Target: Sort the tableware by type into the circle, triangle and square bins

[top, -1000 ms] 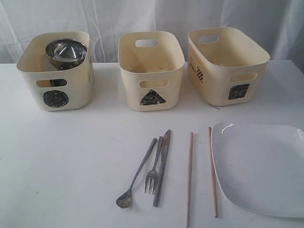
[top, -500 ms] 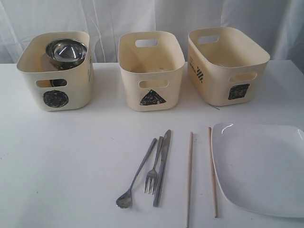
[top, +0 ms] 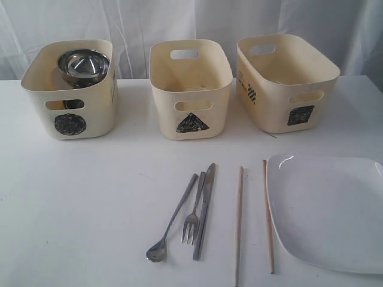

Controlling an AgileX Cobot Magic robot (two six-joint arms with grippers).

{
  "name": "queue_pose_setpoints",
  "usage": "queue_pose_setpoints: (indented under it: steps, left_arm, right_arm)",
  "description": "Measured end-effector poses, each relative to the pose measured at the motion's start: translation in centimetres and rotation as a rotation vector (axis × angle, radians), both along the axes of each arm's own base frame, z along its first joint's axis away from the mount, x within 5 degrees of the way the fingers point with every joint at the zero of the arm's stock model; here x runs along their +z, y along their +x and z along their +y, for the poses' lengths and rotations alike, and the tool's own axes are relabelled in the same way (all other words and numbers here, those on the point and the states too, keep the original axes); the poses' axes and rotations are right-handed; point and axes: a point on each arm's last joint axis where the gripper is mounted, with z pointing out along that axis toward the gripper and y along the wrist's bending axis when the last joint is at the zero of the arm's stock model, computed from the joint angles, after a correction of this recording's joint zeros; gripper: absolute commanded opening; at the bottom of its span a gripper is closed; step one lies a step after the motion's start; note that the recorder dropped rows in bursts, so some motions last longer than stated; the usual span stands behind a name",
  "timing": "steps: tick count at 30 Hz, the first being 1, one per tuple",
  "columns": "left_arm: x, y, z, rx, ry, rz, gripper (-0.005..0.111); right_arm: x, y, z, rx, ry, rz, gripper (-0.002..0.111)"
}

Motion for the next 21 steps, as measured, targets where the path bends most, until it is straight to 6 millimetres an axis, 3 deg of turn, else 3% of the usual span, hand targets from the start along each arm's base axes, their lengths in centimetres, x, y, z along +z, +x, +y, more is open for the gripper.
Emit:
queue_pose_setpoints:
  steps: [11,21]
  left_arm:
    - [-0.31,-0.27,-0.16,0.021,-0.085,0.028,0.0]
    - [-0.3,-0.29,-0.17,-0.003,-0.036,0.028,0.0]
  right_arm:
    - [0.0,0.0,0.0,0.0,0.0,0.0,0.0]
    - [0.0,0.0,0.0,0.0,0.0,0.0,0.0]
